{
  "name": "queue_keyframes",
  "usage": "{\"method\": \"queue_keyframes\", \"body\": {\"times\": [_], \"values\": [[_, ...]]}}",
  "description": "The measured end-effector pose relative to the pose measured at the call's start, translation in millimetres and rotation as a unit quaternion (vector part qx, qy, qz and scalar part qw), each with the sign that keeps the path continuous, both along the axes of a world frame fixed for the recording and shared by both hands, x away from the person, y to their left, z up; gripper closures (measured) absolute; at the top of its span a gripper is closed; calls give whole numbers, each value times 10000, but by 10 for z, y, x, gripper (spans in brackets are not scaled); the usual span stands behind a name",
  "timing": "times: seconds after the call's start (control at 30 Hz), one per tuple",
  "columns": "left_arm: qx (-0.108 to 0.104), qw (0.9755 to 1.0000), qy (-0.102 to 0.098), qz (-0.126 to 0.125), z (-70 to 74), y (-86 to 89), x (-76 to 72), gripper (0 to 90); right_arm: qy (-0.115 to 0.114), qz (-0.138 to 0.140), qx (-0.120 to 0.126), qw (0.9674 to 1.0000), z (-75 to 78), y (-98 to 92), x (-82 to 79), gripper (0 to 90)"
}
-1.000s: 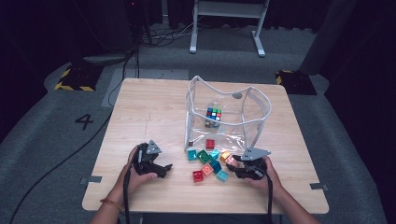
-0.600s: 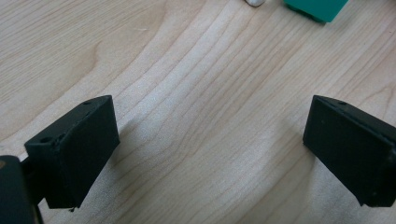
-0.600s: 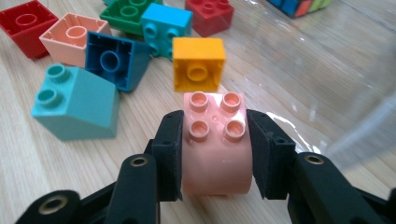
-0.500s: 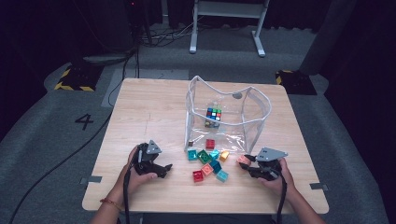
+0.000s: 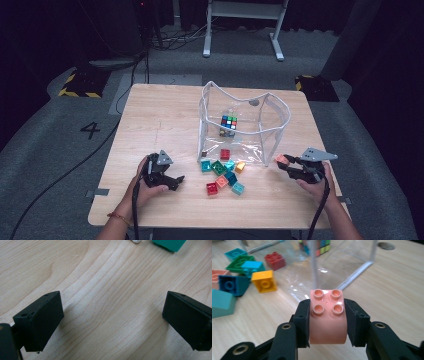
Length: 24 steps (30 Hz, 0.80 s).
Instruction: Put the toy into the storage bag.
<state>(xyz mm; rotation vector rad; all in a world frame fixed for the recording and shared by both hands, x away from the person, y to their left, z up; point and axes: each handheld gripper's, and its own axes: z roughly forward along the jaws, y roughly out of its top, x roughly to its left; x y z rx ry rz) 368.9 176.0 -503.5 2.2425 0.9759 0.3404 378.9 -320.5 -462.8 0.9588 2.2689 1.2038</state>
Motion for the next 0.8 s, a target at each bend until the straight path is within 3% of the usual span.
{"method": "queue_keyframes", "body": {"times": [0.2, 0.33, 0.53, 0.8], "values": [[-6, 10000, 0, 0, -1, 0, 0, 35, -249, -283, -8, 9993, 230, -157, 137, 597], [-1, 10000, 1, 1, 0, 0, 0, 35, -224, -354, 232, 9989, 452, -242, 262, 597], [-2, 10000, 0, 3, 0, 0, -1, 35, -426, -494, 94, 9978, 855, -275, 429, 597], [-9, 10000, 20, 7, 0, -2, -4, 35, -627, -493, 150, 9967, 1309, -251, 591, 597]]}}
